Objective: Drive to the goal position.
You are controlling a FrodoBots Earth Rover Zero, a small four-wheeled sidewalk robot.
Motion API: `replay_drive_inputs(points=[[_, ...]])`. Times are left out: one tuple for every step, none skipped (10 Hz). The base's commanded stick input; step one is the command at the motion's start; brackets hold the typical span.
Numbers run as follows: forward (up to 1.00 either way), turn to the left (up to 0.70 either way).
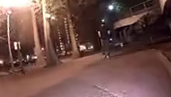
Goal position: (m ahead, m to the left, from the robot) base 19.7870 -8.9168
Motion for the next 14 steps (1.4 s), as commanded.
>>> replay_drive_inputs(points=[[0.29, -0.73], [0.3, -0.75], [0.36, -0.89], [0.42, -0.26], [0.45, -0.27], [0.45, -0.27], [0.44, -0.26], [0.44, -0.26], [0.45, -0.27], [0.45, -0.27], [0.69, -0.14], [0.7, -0.14], [0.7, -0.14], [0.7, -0.14]])
